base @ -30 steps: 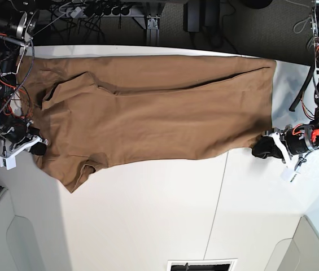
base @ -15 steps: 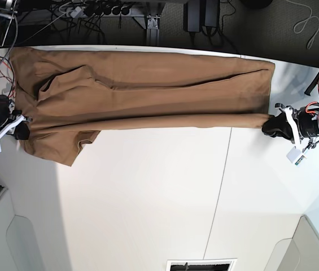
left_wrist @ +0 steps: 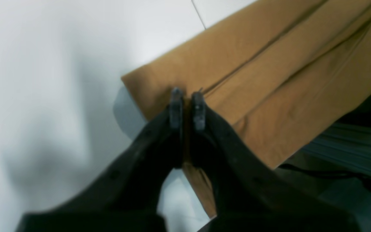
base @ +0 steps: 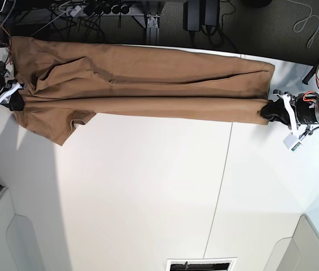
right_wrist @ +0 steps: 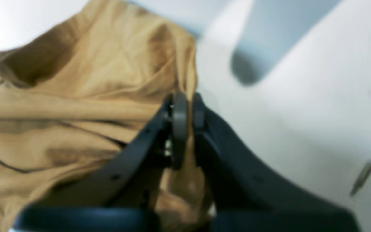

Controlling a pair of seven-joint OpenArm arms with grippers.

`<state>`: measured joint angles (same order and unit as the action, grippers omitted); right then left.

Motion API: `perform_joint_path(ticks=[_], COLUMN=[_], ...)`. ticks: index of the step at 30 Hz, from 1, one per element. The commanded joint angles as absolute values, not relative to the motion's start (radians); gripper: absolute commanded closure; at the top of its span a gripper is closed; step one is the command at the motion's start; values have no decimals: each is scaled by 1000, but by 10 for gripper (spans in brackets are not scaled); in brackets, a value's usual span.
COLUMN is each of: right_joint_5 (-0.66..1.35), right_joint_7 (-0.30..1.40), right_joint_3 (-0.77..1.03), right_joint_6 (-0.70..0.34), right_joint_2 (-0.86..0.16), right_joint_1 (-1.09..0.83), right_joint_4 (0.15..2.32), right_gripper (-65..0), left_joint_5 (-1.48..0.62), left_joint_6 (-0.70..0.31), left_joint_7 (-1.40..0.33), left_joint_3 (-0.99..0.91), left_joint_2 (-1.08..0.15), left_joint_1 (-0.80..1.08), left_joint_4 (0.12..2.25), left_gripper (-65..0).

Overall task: Layout the t-shirt on the table in an organized manner, then fold the t-shirt properly
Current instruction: 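Fold the grasped edge over the first fold with both grippers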

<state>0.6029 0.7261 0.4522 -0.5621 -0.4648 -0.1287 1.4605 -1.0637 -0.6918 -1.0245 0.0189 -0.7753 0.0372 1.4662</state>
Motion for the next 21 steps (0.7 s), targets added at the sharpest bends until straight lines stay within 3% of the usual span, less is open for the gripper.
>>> perform_joint_path(ticks=[1,8,9,11,13,21], right_joint_5=[614,628,629,630,636,694], right_joint_7=[709,717,714,710,700,691], right_joint_3=[467,467,467,467,467,538], right_joint_6=[-565,-565,-564,-564,-564,-553], right_joint_2=[-487,-484,-484,-484,-484,-476], right_joint_1=[-134,-181,-180,-177,-175,-172], right_joint_4=[1479,1478,1478,1478,1479,1624], right_gripper=[0,-18,-102,-243,-298,-297], left_joint_5=[-1074,-1081,-1084,-1097,-1104,-1177], left_joint_6=[-698,-698,-698,-698,-698,-698], left_joint_7=[-1015,-1014,-1014,-1014,-1013,-1012], left_joint_3=[7,7,7,7,7,-17], left_joint_2=[-798,-796,-795,-795,-796,-795], left_joint_1=[24,60,64,70,67,22], left_joint_4=[1480,1480,1480,1480,1480,1480], left_gripper=[0,0,-27,-141,-235,-254])
